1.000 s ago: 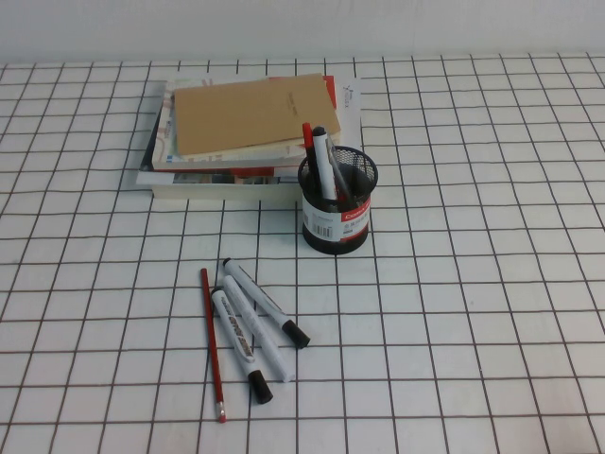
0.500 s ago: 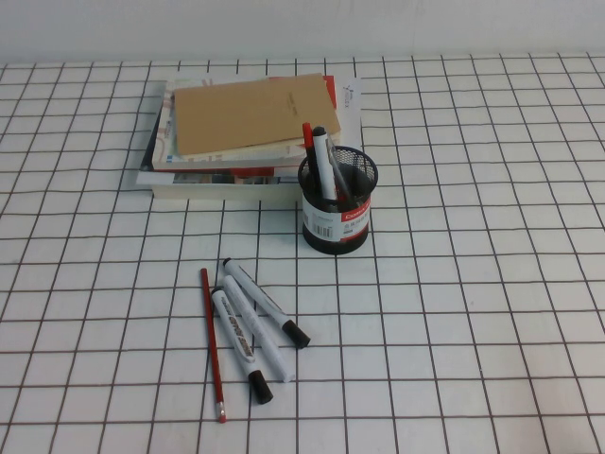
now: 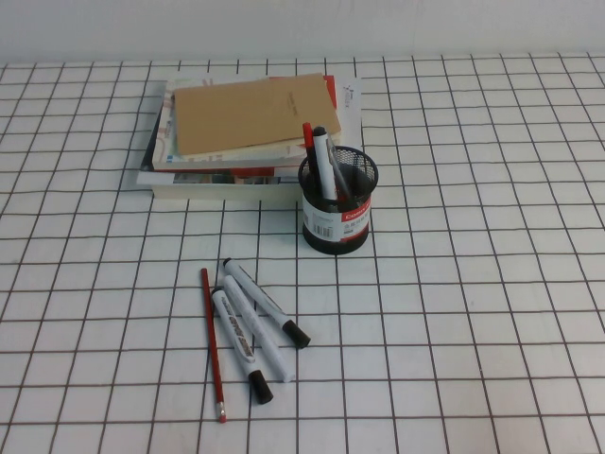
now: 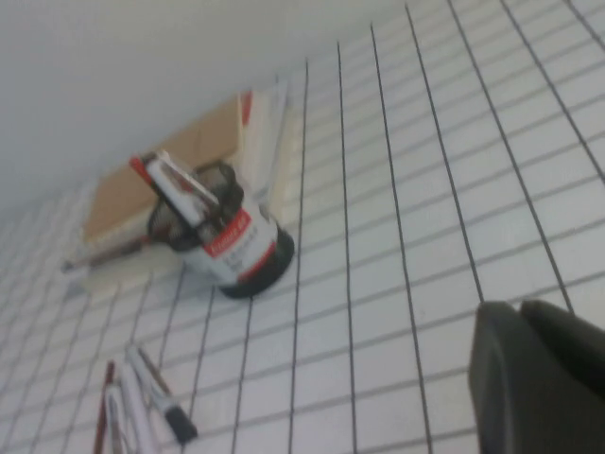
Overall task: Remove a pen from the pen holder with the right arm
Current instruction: 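Take a marker out of the pen holder and lay it on the table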
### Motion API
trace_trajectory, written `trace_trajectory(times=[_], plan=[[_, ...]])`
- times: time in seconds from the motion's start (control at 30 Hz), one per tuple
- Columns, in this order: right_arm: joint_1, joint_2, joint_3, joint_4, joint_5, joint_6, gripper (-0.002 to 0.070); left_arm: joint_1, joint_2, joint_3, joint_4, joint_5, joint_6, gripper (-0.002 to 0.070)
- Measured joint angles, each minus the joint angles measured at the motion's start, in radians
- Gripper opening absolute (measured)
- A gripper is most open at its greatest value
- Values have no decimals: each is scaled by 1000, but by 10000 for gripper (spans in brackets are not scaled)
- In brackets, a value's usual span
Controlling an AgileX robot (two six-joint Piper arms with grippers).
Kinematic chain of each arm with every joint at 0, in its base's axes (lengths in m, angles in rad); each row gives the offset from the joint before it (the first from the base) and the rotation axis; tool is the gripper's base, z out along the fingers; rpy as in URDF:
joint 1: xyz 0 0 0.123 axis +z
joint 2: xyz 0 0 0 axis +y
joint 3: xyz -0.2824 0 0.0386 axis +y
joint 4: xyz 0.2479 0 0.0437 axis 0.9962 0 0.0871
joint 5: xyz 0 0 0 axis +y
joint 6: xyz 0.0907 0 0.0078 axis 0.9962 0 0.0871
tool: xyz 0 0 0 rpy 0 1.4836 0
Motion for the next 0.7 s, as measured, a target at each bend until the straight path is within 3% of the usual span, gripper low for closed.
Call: trace_trajectory(times=[0.33,0.57,0.7], plan=[[0,392,-271,-125,304,-66,-15,0,0,0,0,0,0,-5],[9,637,-391,-94,291,-185,-15,0,0,0,0,0,0,-4],[105,783,-476,-91,240,-199,-15,0,0,0,0,0,0,-5]])
